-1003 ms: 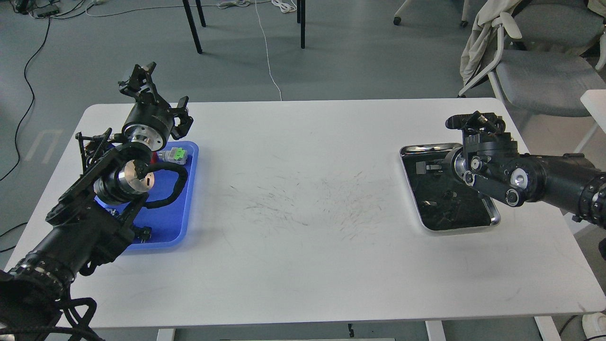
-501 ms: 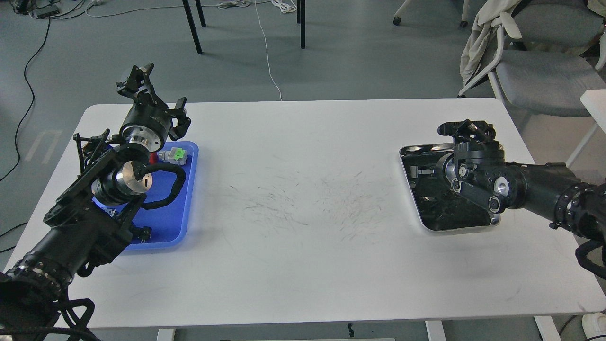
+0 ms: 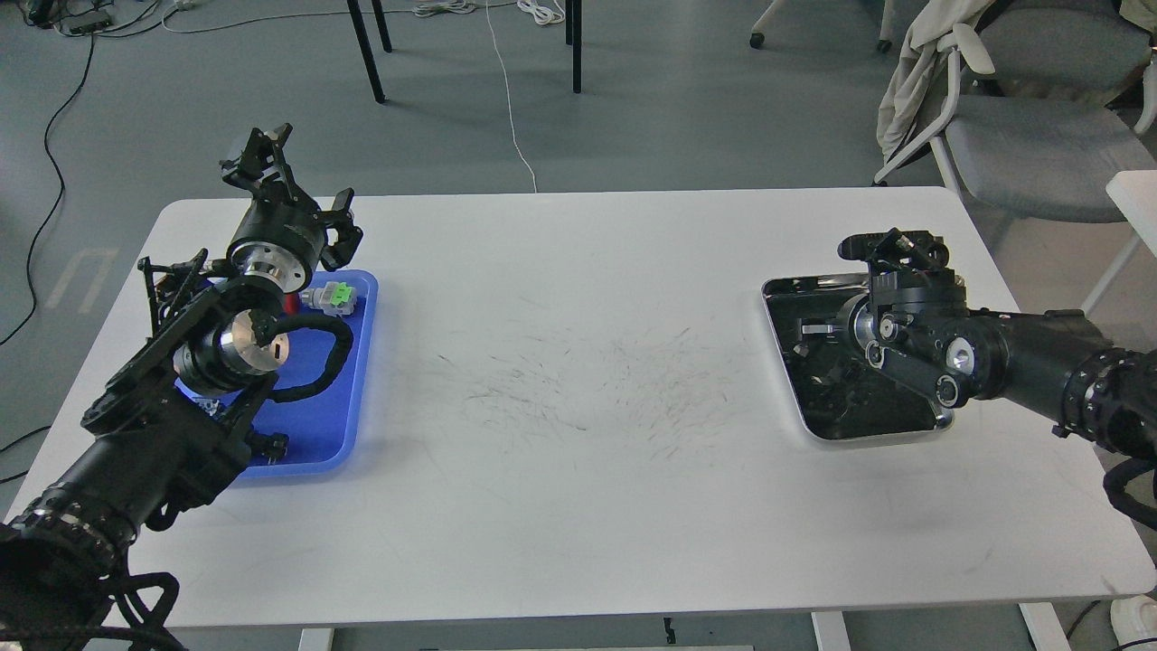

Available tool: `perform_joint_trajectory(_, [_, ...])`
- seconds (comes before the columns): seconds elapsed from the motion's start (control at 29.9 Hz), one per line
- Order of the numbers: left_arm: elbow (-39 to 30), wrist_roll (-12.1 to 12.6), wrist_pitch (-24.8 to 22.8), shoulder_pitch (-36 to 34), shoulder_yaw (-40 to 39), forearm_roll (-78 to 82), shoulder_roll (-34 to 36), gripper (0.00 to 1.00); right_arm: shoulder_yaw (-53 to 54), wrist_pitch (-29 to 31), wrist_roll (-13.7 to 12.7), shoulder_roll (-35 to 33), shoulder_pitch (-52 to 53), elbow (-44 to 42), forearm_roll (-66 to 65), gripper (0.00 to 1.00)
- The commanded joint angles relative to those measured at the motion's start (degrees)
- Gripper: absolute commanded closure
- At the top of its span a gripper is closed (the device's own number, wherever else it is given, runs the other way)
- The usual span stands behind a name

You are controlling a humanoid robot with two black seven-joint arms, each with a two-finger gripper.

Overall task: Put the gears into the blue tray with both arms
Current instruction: 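Lift the black gear with the right gripper and carry it to table center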

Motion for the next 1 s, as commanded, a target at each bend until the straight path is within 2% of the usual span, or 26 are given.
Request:
perform_joint_trajectory(0.0, [0.00,0.00,0.09,-0.08,0.00,0.00,0.00,0.02,0.13,0.24,0.65,-0.17,0.77,0.33,0.16,0.98])
perform_joint_trajectory(0.2, [0.00,0.08,0.09,-0.35,0.00,0.00,0.09,0.02,0.75,-0.02,0.48,-0.43,5.77,3.31,0.33,0.98])
perform_joint_trajectory(0.43, [0.44,0.08,0.09,-0.79,0.00,0.00,-0.09,0.02,4.87,-0.11,0.47,0.36,18.07,7.88,3.39,0.98])
perform_joint_trajectory(0.57, [0.44,0.08,0.18,-0.88,0.00,0.00,-0.17,0.02,5.76,-0.90,0.91,5.35,23.09,10.35,11.04,0.99])
perform_joint_trajectory(0.7, [0.52,0.08,0.18,-0.96,0.00,0.00,0.00,0.02,8.13,-3.88,2.23,12.91,23.27,10.00,14.22,0.99])
perform_joint_trajectory(0.97, [0.61,0.08,0.18,-1.31,0.00,0.00,0.18,0.02,9.80,-7.75,3.99,13.02,16.42,8.50,15.10,0.98])
